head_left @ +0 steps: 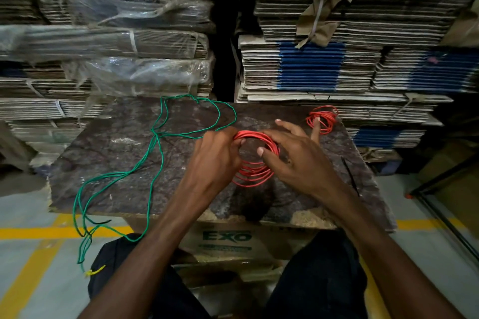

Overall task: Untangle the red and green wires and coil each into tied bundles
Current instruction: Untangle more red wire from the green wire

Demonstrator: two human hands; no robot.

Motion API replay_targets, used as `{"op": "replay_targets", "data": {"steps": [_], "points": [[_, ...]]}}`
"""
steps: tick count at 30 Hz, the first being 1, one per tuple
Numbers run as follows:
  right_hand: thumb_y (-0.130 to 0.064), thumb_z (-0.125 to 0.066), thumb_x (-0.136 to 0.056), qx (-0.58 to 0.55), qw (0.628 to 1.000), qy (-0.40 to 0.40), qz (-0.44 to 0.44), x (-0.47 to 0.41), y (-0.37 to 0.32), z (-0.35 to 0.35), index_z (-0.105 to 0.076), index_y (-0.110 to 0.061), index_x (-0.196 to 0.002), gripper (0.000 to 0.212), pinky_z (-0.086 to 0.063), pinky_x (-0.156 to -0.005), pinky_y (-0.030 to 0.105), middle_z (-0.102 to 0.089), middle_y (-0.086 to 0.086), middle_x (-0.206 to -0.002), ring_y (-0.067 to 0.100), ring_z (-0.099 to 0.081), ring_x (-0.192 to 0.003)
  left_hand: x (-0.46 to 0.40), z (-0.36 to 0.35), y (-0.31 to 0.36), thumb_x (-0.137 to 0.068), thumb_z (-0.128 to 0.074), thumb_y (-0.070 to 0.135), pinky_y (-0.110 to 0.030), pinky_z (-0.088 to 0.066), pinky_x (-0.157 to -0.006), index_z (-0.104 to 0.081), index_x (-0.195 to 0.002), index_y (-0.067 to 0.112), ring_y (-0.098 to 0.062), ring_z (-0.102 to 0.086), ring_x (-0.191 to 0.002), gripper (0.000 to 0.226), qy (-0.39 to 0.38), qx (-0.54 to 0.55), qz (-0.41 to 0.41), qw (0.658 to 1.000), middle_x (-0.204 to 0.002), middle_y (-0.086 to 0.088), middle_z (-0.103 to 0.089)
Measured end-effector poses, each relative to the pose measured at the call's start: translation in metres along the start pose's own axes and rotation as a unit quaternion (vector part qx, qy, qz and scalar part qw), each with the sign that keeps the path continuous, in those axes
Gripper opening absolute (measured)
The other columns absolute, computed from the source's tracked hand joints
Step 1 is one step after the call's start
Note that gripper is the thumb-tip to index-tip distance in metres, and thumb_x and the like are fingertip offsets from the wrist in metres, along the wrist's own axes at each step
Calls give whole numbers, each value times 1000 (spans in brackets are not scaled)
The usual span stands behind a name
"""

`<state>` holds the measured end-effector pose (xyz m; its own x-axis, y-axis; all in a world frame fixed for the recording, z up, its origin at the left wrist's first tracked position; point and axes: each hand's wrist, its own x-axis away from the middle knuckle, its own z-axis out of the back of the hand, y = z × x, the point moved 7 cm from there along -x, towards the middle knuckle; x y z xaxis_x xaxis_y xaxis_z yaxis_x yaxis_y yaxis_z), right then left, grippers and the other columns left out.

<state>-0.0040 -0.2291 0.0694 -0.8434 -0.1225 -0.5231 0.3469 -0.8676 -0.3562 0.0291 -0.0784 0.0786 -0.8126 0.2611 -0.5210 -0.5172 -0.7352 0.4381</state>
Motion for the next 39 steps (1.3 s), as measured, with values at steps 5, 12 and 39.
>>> {"op": "replay_targets", "data": {"steps": [5,12,39], "points": [[-45,-45,-93,-23,1000,-1,-18,2,6,-7,-61,-18,-108,35,7,-121,44,-69,8,-112,19,-52,-127,4,0,0,-94,-54,19,-30,-12,-61,-60,-88,11,-43,-56,-86,12,30,14,1,999,-84,-20,-65],[-33,-47,-97,-304,945,35,-117,5,9,-20,-63,-22,-100,20,-51,-73,46,-70,-1,-87,20,-64,-78,0,-4,5,-97,-48,17,-31,-9,-59,-52,-95,8,-46,-55,-91,10,53,36,26,998,-92,-23,-65],[-19,-53,-97,-296,952,-4,-77,-1,13,-11,-65,-21,-107,17,-52,-73,26,-68,-6,-89,3,-63,-76,12,-34,-8,-90,-60,9,-18,-49,-62,-70,-97,9,-7,-60,-64,12,-183,471,79,859,-70,3,-68]]}}
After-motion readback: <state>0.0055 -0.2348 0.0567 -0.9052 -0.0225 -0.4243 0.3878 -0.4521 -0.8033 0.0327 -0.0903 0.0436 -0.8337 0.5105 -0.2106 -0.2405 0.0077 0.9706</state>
